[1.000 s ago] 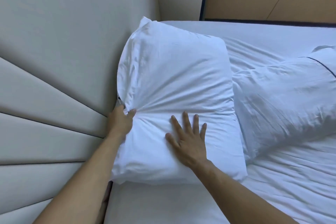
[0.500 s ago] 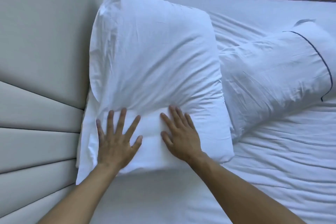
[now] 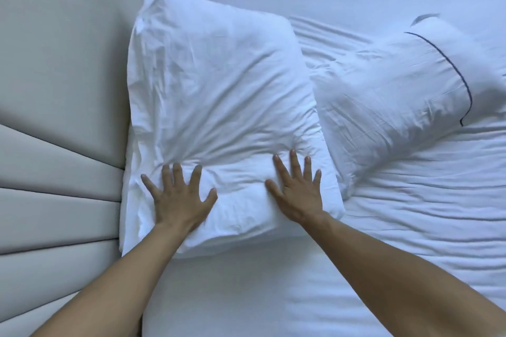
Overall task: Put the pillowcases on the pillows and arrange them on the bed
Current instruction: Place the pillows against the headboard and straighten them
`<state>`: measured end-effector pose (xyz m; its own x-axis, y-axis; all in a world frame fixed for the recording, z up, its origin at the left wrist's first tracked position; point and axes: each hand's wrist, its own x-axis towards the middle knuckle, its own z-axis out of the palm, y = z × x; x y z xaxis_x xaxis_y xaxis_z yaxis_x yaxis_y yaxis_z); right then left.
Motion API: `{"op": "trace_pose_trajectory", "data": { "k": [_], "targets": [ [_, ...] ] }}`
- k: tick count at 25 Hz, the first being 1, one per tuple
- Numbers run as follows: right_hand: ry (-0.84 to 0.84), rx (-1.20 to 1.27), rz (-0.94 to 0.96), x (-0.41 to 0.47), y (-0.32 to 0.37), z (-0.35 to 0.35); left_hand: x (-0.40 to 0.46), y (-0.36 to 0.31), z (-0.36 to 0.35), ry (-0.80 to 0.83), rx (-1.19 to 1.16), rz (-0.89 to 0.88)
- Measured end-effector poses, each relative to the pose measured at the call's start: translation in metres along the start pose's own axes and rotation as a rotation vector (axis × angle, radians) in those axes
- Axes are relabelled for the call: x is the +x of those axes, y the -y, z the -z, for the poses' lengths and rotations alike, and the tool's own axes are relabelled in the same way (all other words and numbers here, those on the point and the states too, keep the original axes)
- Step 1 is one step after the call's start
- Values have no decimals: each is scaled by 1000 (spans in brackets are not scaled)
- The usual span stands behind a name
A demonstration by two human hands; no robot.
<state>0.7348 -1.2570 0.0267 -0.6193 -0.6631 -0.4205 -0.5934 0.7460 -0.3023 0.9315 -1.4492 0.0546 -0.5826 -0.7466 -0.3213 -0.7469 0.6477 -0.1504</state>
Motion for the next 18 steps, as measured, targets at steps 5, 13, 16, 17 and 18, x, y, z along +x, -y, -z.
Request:
{"op": "trace_pose_trajectory", "data": {
  "k": [5, 13, 16, 17, 18],
  "targets": [
    [-88, -8, 120, 61, 31, 45, 91, -25, 70, -248, 57, -147],
    [-335, -83, 126, 254, 77, 90, 290, -35, 104, -363, 18, -6],
    [-424, -114, 126, 287, 82, 56, 322, -18, 67, -447, -57, 52],
    [-450, -136, 125, 293, 82, 42, 329, -17, 52, -453, -67, 68],
    [-471, -155, 121, 296, 79, 31, 333, -20, 39, -454, -64, 71]
  ]
}}
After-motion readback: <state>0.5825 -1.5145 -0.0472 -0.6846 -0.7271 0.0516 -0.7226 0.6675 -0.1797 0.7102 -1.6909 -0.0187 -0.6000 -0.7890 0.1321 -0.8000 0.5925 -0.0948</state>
